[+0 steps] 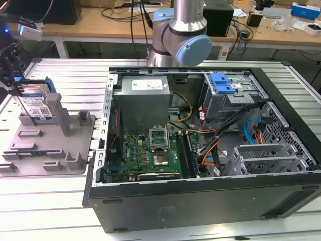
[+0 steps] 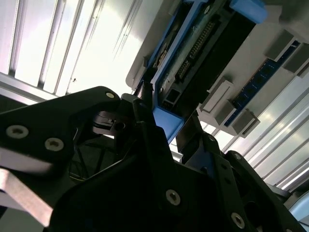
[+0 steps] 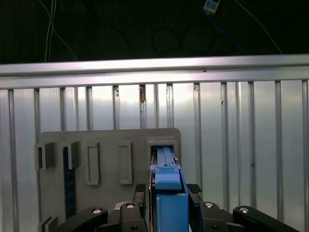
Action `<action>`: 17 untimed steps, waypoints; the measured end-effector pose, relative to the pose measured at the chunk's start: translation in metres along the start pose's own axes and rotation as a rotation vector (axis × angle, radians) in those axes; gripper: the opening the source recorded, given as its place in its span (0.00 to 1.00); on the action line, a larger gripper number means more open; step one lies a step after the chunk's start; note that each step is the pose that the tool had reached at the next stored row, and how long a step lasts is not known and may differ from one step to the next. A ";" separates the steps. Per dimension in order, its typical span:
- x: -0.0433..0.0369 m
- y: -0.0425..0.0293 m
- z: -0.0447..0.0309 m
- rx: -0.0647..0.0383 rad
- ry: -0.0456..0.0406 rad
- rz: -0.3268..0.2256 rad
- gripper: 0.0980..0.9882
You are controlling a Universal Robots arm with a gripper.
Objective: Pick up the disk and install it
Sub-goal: 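Pick up the disk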
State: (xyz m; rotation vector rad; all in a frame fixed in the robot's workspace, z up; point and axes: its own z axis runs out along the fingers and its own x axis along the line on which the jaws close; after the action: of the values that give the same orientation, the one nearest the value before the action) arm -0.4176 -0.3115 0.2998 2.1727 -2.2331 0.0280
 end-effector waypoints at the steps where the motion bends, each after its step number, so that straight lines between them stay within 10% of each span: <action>1: 0.0000 0.0000 0.0002 0.000 0.0000 0.000 0.40; 17: -0.0001 0.0000 0.0013 0.000 -0.0002 0.000 0.30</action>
State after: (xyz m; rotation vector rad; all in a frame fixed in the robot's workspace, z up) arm -0.4176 -0.3115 0.2985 2.1729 -2.2333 0.0282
